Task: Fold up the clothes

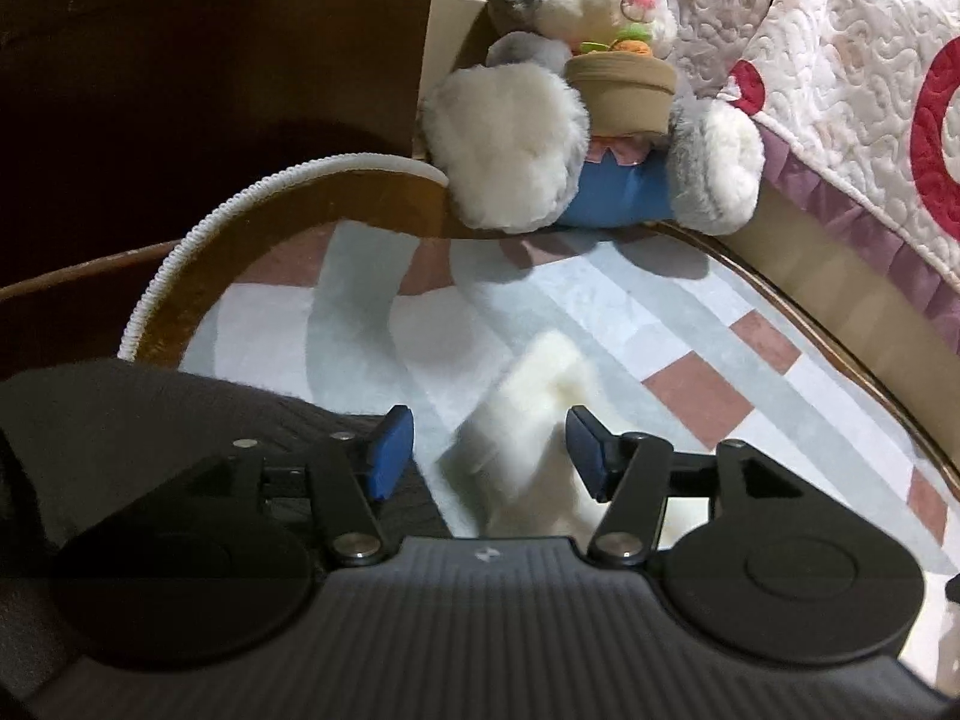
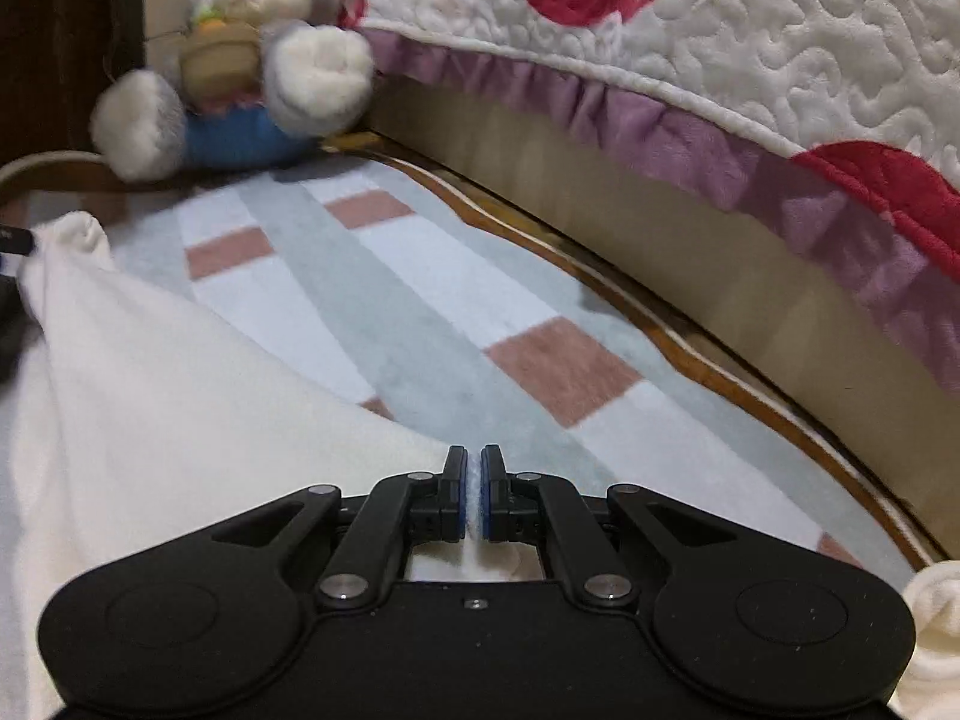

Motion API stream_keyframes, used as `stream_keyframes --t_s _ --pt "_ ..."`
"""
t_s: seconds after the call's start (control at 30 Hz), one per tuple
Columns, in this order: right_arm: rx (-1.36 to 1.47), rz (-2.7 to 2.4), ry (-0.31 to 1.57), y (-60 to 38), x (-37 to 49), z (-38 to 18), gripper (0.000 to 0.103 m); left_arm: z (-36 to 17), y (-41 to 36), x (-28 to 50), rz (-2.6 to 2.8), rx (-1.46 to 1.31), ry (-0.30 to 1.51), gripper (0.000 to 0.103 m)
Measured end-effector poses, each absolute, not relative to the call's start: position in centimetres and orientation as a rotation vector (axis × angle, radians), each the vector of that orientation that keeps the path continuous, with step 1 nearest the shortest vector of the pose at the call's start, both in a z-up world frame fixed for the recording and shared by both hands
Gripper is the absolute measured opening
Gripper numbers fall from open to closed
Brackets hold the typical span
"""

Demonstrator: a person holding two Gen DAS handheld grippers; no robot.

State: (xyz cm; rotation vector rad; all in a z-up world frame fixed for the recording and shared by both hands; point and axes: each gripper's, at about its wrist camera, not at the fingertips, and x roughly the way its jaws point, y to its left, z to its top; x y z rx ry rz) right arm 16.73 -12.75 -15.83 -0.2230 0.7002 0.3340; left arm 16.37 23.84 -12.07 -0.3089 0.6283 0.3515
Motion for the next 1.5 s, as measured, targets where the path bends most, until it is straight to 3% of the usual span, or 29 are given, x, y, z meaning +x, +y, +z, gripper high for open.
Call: stream_keyframes --t_s 0.13,0.2,0.43,0.57,0.67,0.77,0.97,1.03,1.07,1.1,1.17,1.33,1.5 --pt "-0.287 0.250 0.672 -12.0 16.1 -14.7 0.004 -11.9 24.6 16.2 0.350 -0.358 0.639 0.063" --pt "-0.314 0.208 0.656 -11.6 15.7 -14.1 0.013 -12.4 24.3 16.7 0.318 -0.355 0.692 0.063" --pt "-0.109 0.711 0.697 -9.7 9.3 -10.9 0.012 -13.8 23.0 17.6 0.277 -0.293 0.718 0.063" --pt "-0.204 0.760 0.772 -8.4 7.7 -12.6 0.014 -15.0 22.9 18.8 0.257 -0.312 0.755 0.065" --pt "-0.261 0.781 0.812 -7.6 6.8 -13.5 0.027 -15.6 22.8 19.4 0.259 -0.313 0.778 0.067" --pt "-0.294 0.802 0.824 -7.4 6.2 -13.9 0.053 -15.7 23.3 19.6 0.253 -0.364 0.772 0.072" --pt "-0.312 0.761 0.837 -6.2 6.2 -15.9 0.054 -16.0 23.9 19.9 0.255 -0.402 0.753 0.070" --pt "-0.286 0.762 0.811 -6.1 6.0 -15.9 0.054 -16.4 24.2 20.0 0.242 -0.436 0.759 0.060" --pt "-0.272 0.770 0.798 -6.0 6.0 -15.8 0.037 -16.6 24.3 20.0 0.230 -0.449 0.766 0.036" --pt "-0.252 0.787 0.789 -6.0 5.8 -15.7 0.011 -16.7 24.4 20.0 0.220 -0.456 0.776 0.017" --pt "-0.230 0.820 0.763 -6.1 5.2 -15.2 0.010 -16.6 24.4 19.9 0.219 -0.446 0.778 0.008" --pt "-0.330 0.872 0.649 -5.8 2.3 -14.0 0.010 -14.7 26.1 18.8 0.212 -0.554 0.719 0.007" --pt "-0.253 0.895 0.690 -5.9 2.8 -14.9 0.010 -12.6 27.2 17.7 0.189 -0.613 0.675 0.007"
